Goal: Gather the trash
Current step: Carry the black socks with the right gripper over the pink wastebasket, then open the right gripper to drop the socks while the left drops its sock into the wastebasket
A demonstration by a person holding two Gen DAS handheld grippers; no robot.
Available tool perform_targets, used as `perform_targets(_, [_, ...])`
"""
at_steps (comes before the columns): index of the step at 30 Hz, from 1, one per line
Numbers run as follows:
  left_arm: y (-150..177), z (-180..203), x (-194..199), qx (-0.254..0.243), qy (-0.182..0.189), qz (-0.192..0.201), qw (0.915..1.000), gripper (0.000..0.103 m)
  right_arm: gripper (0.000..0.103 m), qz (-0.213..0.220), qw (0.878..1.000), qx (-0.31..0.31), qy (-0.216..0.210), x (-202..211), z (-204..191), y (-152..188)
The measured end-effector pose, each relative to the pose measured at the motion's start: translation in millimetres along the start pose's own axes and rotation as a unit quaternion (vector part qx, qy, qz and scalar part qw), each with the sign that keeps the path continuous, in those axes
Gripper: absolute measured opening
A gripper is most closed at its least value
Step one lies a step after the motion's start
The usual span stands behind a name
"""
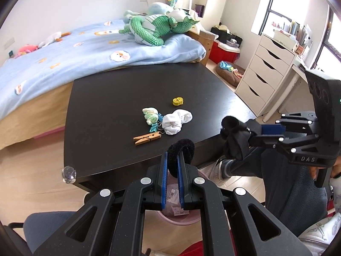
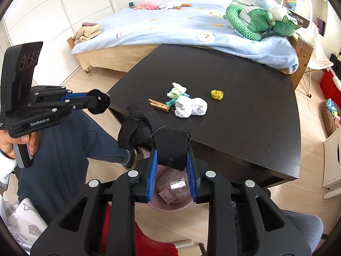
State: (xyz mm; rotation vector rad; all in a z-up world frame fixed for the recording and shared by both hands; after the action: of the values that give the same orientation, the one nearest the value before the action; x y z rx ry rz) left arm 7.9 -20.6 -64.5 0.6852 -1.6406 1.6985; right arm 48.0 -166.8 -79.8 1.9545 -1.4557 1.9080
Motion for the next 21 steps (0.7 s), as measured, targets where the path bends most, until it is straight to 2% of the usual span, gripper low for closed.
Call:
perform_targets(4, [-0.5,0.2,1.6,0.0,0.001,0.003,1.0,0.009,0.028,-0.002,1.0,0.003,-0.01,-1.8,-6.1,0.2])
perform_targets(5, [-0.7,0.2,1.5,0.0,0.001,0.003,1.0,0.009,0.031,-0.004,1.0,0.004,-0.012,-2.7,-6.9,0.1])
perform_targets(7, [-0.6,0.8,1.6,-0.001,0.002,0.004,1.0,0.009,0.066,-0.007,1.0,0.005,-0.012,-4.6,-6.7,0.8])
perform_targets(10, [0.4,1.6,0.4,-0.003,0.004,0.003,1.0,0.009,0.081,-0.005,1.0,-0.002,-0.012,-5.6,-4.0,0.8])
perform_targets(21, [1.5,12.8,-1.9,-0.013,0.019,-0.003,0.9997,0.009,0.093,0.007,1.0,-0.027,0.014,0.6,11.4,-3.0])
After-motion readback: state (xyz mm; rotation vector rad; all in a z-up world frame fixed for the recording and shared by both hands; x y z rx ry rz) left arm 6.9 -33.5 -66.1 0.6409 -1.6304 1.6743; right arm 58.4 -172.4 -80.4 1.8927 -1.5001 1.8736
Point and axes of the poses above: each gripper's, at about its wrist camera, not at the fingertips, and x roughly against the way its jaws point, z to its right, y to its underside, the point moved 10 cm from there along -x, roughly the way its jaws point, and after that the axes turned 8 degrees about -x, right-handed, at the moved point
